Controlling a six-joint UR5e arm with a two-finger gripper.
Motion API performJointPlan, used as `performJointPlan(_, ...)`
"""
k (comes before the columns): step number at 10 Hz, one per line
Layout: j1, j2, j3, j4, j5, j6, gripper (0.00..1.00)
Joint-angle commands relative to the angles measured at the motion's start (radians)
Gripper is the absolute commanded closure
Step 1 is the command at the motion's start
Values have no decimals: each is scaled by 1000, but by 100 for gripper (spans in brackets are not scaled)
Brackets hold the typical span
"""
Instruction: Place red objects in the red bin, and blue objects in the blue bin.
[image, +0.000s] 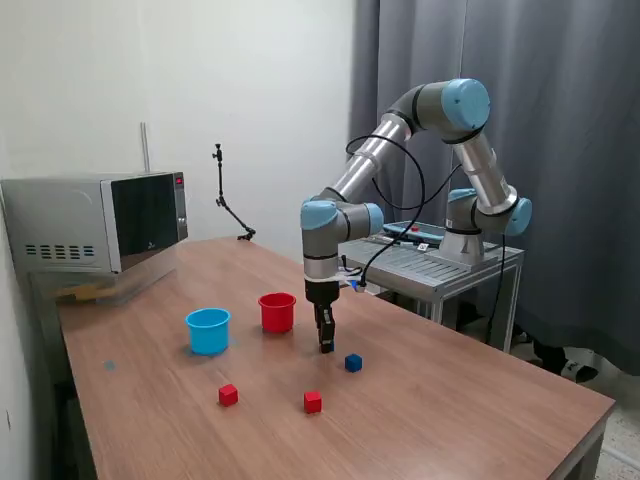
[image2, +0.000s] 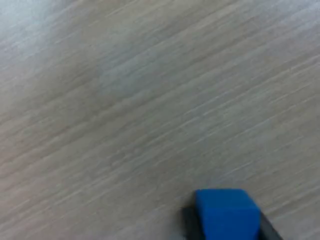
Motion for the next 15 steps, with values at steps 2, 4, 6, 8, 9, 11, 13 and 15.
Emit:
performJointPlan(2,0,-7,0,3,-1,1,100)
performJointPlan(4,-1,-39,-22,6,0,0,100)
performJointPlan(6,-27,-109,-90,33,-7,-46,100)
performJointPlan(8,-58,-111,-144,69,-71,-109,100)
performJointPlan(9,-92,-108,-157,73,-69,-120,100)
performJointPlan(11,-115,-44,-254,152,-69,-249,100)
performJointPlan(13,-124,19,-356,181,-63,-311,100)
performJointPlan(15,-129,35,-428,181,-61,-380,100)
